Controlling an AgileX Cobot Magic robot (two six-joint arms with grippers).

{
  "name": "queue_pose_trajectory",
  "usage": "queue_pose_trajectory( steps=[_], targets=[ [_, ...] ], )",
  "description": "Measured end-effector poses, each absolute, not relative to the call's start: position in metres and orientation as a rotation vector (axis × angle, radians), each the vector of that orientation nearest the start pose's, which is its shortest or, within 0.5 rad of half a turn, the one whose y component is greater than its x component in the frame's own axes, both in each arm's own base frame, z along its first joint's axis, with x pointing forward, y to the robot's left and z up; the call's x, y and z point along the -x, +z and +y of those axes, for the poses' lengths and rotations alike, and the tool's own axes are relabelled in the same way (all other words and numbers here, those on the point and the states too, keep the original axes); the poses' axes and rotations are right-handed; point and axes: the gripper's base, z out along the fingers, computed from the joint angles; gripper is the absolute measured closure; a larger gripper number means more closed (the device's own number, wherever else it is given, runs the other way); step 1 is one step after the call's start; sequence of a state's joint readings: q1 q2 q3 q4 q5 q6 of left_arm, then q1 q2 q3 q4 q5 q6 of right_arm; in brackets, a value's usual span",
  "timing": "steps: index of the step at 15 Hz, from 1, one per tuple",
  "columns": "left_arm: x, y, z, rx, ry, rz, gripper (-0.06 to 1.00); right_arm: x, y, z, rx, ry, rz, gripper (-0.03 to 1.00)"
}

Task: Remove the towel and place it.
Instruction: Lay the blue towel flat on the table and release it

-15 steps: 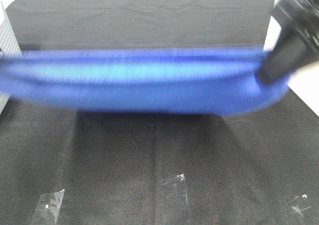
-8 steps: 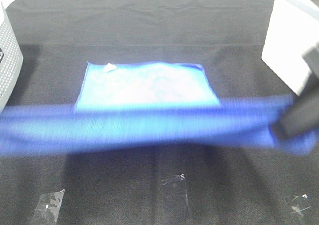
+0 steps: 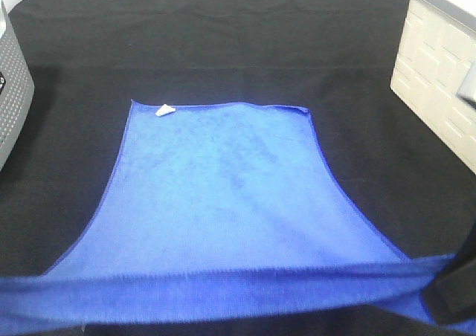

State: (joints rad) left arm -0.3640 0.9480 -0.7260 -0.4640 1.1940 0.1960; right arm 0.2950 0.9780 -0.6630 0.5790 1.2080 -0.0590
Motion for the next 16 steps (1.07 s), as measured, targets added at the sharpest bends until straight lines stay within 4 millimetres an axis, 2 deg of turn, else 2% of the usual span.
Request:
queue_pose_trajectory(
  steps=[6,7,12,16],
  targets=[
    [-0.111,0.254,-0.086,-0.499,-0.713,2.949,0.94,-0.119,0.229,0.086,0.194,0.860,3.140,0.97],
    [-0.113,0.244,-0.087,-0.483,-0.709,3.003,0.94,-0.120,0.225,0.086,0.182,0.860,3.165,0.97],
    [-0.129,0.218,-0.093,-0.442,-0.688,3.177,0.94,-0.129,0.209,0.089,0.143,0.847,3.277,0.97],
    [-0.137,0.202,-0.097,-0.418,-0.670,3.282,0.94,-0.141,0.184,0.092,0.125,0.830,3.424,0.97]
  ],
)
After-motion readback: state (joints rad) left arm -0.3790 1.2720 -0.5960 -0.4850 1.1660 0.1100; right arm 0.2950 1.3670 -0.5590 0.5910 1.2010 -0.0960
